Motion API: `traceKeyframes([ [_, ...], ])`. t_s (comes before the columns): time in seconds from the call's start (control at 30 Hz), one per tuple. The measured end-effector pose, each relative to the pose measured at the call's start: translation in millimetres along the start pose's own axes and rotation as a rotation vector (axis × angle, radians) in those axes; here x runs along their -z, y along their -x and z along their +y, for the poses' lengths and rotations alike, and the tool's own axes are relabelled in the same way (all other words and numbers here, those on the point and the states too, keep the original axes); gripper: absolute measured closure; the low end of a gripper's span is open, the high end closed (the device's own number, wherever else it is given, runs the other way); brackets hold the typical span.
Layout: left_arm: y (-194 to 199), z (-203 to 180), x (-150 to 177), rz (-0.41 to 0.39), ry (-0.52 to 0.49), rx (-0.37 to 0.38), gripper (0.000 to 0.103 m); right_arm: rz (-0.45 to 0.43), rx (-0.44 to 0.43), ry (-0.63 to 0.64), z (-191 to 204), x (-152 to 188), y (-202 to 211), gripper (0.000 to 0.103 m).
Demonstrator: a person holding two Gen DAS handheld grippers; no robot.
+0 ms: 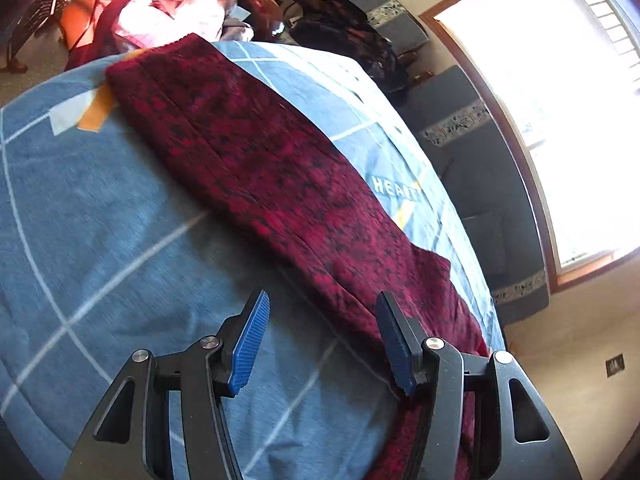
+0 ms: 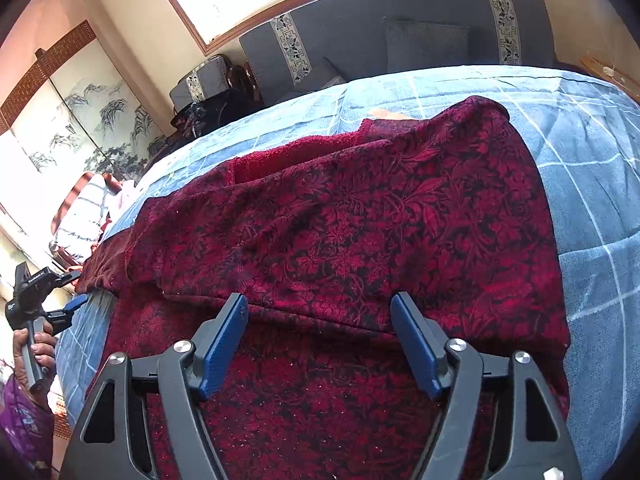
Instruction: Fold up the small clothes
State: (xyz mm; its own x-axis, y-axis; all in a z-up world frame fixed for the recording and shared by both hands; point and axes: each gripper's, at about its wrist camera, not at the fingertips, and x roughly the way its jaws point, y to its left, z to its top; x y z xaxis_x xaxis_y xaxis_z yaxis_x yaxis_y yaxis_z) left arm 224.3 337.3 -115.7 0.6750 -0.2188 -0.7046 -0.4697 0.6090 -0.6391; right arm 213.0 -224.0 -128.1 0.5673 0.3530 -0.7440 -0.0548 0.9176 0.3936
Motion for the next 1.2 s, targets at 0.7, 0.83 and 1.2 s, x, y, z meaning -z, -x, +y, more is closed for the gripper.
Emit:
traceKeyframes([
  [0.7, -10.5, 97.1, -65.6, -0.087, 0.347, 0.132, 0.092, -0.008, -0.007, 0.004, 9.6, 0.5, 0.9, 0.017],
  [0.83, -6.9, 82.1, -60.4, -0.130, 0.303, 0.115, 0.095, -0.011, -0.022, -0.005, 7.5, -0.2, 1.7, 0.016],
  [1.2, 42.5, -123.9, 18.1, -0.158, -0.182, 0.393, 0.095, -0.031, -0.099, -0.071, -7.2, -1.3, 5.9, 0.014],
])
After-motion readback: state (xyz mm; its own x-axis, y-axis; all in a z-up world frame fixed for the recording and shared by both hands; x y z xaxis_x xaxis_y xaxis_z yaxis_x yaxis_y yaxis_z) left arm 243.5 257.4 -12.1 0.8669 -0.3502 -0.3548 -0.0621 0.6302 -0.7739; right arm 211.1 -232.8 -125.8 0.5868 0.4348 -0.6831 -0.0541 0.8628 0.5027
